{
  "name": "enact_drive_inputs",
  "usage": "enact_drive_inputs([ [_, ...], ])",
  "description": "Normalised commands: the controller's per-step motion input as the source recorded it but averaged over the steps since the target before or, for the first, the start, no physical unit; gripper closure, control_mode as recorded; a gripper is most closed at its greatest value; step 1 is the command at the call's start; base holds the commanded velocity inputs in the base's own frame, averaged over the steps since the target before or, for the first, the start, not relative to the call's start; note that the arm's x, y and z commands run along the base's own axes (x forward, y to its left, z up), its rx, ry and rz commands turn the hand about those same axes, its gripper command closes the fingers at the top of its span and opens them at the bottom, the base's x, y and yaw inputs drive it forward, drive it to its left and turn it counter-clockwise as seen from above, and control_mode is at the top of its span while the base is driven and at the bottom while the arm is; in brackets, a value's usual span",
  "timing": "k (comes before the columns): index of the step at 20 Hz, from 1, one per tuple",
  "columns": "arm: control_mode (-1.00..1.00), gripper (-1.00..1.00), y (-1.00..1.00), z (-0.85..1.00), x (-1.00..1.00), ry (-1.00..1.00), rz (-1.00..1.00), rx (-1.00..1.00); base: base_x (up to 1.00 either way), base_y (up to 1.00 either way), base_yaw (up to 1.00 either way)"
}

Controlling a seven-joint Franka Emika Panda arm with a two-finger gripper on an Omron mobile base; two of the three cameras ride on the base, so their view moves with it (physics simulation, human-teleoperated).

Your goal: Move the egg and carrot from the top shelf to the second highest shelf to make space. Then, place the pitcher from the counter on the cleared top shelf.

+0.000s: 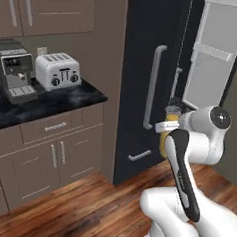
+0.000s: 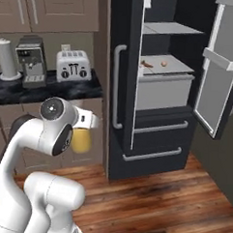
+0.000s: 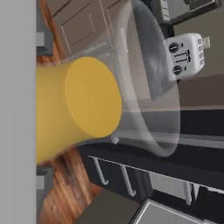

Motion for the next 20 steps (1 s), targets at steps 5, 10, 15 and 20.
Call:
enact_drive_inputs([
  [5,1.0,1.0,0.0,0.0,0.0,0.0,0.0,0.0,0.13,-0.76,-0.07],
  [10,1.0,1.0,0.0,0.0,0.0,0.0,0.0,0.0,0.3,-0.78,0.02],
  [15,1.0,1.0,0.0,0.0,0.0,0.0,0.0,0.0,0.35,-0.79,0.11],
  [20,1.0,1.0,0.0,0.0,0.0,0.0,0.0,0.0,0.45,-0.53,0.32],
])
